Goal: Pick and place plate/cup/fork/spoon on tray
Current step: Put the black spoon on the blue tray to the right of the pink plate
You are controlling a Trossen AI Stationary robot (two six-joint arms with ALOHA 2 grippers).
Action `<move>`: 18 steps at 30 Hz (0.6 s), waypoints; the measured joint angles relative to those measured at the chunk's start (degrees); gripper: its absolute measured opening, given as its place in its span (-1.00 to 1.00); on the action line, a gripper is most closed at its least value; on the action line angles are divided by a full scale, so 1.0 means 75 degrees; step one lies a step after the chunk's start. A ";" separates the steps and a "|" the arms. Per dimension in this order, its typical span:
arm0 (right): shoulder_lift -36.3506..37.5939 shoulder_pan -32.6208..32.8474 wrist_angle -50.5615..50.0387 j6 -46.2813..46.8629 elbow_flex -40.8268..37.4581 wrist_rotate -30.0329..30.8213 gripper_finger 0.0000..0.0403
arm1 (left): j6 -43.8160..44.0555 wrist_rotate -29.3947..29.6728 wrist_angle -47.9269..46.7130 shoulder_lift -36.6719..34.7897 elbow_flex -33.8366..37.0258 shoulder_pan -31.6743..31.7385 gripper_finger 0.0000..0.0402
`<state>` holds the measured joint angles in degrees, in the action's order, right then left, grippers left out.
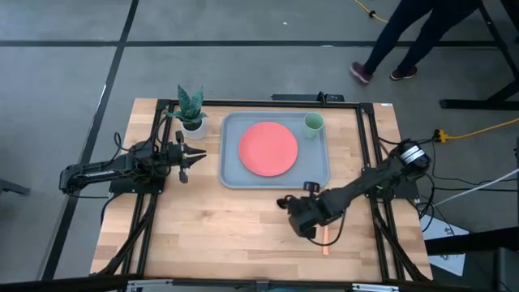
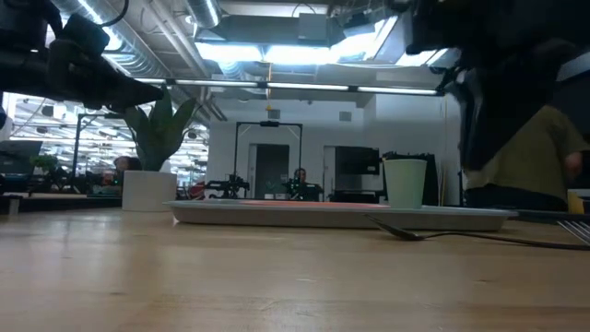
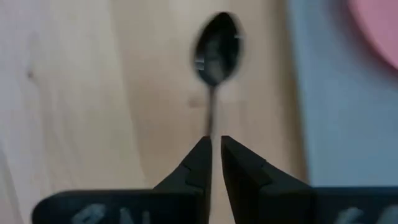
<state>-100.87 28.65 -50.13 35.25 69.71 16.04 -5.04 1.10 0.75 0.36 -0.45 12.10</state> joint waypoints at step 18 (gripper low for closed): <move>-0.1085 -0.0675 0.0609 -0.1182 0.0000 -0.1336 -0.79 | 0.0000 -0.0020 -0.0009 0.0000 0.0000 0.0000 -0.74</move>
<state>-109.01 23.59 -45.56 26.39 69.71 6.02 -5.04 0.95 0.69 0.36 -0.45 12.10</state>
